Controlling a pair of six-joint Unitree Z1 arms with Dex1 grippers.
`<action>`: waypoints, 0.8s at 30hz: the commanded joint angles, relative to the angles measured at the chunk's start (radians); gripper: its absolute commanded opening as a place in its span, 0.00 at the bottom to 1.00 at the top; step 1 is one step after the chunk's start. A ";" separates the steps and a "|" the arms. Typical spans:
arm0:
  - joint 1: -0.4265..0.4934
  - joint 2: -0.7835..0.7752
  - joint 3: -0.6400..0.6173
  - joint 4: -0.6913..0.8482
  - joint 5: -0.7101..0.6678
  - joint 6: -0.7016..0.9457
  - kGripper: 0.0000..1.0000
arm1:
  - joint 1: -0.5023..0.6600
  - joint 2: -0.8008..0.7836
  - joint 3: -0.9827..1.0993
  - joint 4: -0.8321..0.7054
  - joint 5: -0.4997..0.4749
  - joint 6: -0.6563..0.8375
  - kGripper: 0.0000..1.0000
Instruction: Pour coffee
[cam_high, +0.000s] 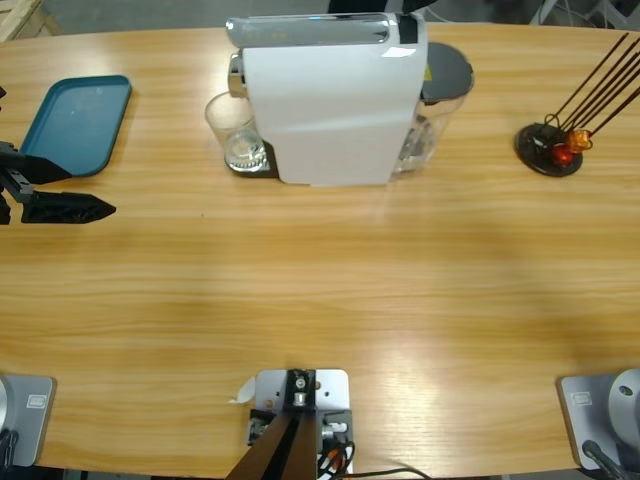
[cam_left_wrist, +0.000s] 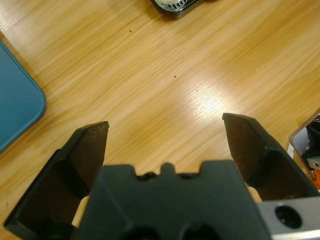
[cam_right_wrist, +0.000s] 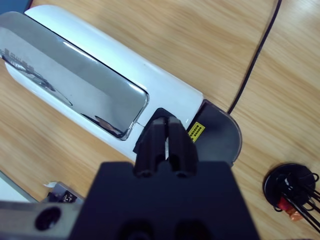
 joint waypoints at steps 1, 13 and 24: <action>-0.011 0.032 0.040 -0.013 0.012 -0.010 1.00 | 0.012 0.041 0.049 0.011 -0.007 -0.001 0.00; -0.011 0.038 0.046 -0.025 0.012 -0.010 1.00 | 0.021 0.032 0.037 0.014 -0.018 -0.001 0.00; -0.015 0.029 0.048 -0.032 0.004 -0.009 1.00 | 0.038 -0.214 0.037 0.008 -0.060 -0.008 1.00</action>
